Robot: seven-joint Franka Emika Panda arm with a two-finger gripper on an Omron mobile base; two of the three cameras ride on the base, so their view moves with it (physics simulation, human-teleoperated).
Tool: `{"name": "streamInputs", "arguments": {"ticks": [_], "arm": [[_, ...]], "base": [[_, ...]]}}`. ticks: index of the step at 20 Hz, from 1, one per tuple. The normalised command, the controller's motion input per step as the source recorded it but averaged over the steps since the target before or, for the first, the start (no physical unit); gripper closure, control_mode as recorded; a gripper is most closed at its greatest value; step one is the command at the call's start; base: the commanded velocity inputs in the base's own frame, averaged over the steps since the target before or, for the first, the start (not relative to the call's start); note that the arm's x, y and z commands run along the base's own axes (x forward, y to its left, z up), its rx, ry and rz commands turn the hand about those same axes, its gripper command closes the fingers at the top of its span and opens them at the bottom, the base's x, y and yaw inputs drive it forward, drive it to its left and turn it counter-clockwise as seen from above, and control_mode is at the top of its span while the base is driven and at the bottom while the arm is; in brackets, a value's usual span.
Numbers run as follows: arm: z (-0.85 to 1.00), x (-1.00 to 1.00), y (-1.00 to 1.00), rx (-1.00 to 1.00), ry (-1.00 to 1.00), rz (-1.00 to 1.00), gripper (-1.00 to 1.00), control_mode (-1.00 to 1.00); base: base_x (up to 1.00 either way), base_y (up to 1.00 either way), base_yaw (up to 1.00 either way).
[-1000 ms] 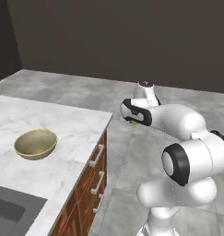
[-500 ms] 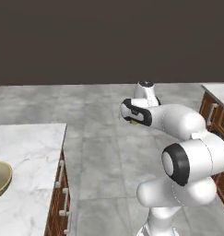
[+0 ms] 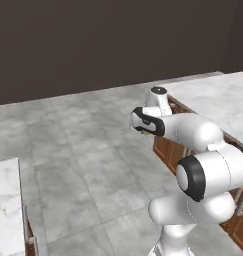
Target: Turn on the sink faucet. Then move the lemon wedge from the counter to the sink. Turn off the sink. Move the vegetable from the sink to the pot next to the stove. Finally move the pot to the front left burner.
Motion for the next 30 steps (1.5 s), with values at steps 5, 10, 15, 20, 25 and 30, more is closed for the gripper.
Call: {"name": "streamInputs", "arguments": {"ticks": [5,10,15,20,25,30], "arm": [[0.00,0.00,0.00,0.00,0.00,0.00,1.00,1.00],[0.00,0.00,0.00,0.00,0.00,0.00,1.00,1.00],[0.00,0.00,0.00,0.00,0.00,0.00,1.00,1.00],[0.00,0.00,0.00,0.00,0.00,0.00,1.00,1.00],[0.00,0.00,0.00,0.00,0.00,0.00,1.00,1.00],[0.00,0.00,0.00,0.00,0.00,0.00,1.00,1.00]], "base": [[0.00,-0.14,-0.55],[0.00,-0.23,-0.54],[0.00,-0.38,-0.49],[0.00,-0.47,-0.46],[0.00,-0.49,-0.44],[0.00,-0.45,-0.43]]}}
